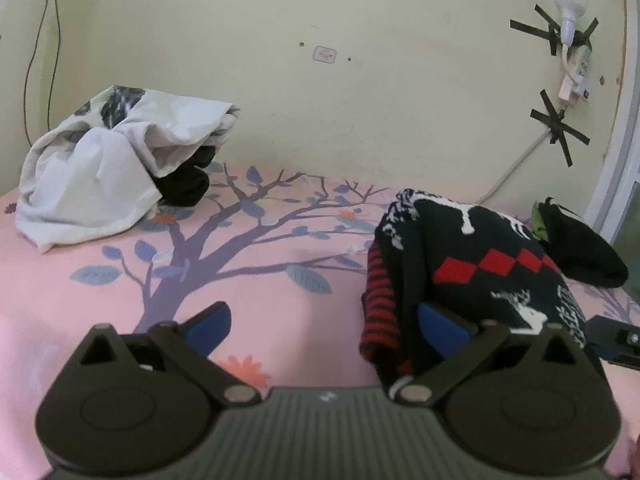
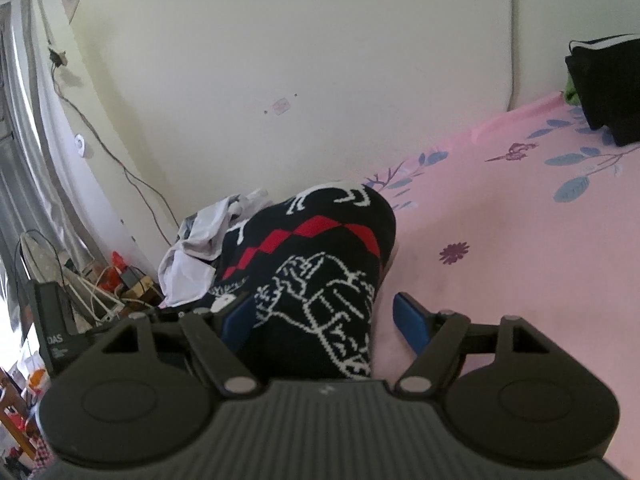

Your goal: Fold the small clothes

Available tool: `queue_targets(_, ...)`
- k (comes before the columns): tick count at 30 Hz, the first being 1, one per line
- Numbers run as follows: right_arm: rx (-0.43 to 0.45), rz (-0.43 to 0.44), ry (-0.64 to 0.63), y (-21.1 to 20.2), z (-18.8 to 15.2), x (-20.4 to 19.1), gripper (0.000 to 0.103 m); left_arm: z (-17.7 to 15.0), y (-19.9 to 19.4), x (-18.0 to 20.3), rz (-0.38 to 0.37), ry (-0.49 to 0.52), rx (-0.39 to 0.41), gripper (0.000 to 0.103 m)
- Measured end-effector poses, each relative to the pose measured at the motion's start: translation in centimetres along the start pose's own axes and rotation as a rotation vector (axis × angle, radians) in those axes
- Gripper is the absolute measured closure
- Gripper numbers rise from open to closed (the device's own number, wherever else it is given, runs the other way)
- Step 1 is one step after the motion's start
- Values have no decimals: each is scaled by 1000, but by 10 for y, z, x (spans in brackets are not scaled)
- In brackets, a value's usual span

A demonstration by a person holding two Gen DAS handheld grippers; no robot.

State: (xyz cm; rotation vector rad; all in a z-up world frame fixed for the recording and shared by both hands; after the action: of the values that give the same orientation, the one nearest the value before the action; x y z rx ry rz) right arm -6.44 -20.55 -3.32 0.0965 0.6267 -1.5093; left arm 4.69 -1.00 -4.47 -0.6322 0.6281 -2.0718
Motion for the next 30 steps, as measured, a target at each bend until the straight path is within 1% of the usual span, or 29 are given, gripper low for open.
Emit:
queue_targets(6,-13,4,14,-2,-5,0,32,-7,-10,-1,4,6,5,0)
queue_targets(14,-42,2,33,-8,-16,0,31,-17,-7,-1,63,36,-44,0)
queue_targets(18,-91,-15,51,0,-19,3,29,-20,-1,-2,107,39,-85,0)
queue_targets(22,-96,-19,38,1,-19,2,27,-21,5,-4,109,32,-119,0)
queue_targets(24,-102,-20,26,2,-19,1,26,-20,3,-8,62,7,-124,0)
queue_targets(25,-107,-12,25,2,-18,0,26,-18,2,-11,19,-23,-129,0)
queue_targets(28,-119,42,55,1,-17,2,25,-11,-9,-26,-166,-183,-149,0)
queue_targets(30,-133,79,85,1,-14,6,25,-3,-15,-29,-246,-246,-153,0)
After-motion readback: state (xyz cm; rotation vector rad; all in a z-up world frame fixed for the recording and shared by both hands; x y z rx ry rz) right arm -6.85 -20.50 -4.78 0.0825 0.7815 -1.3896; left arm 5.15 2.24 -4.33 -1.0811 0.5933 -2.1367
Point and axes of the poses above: each gripper's, at about its wrist camera, not at the fingertips, and y roughly the way its jaws point, x to its right, z to its top, the point moved 9 cm from there along y, roughly the way its jaws point, and after that the axes turned 10 degrees about -x, right-handed, at the moved point
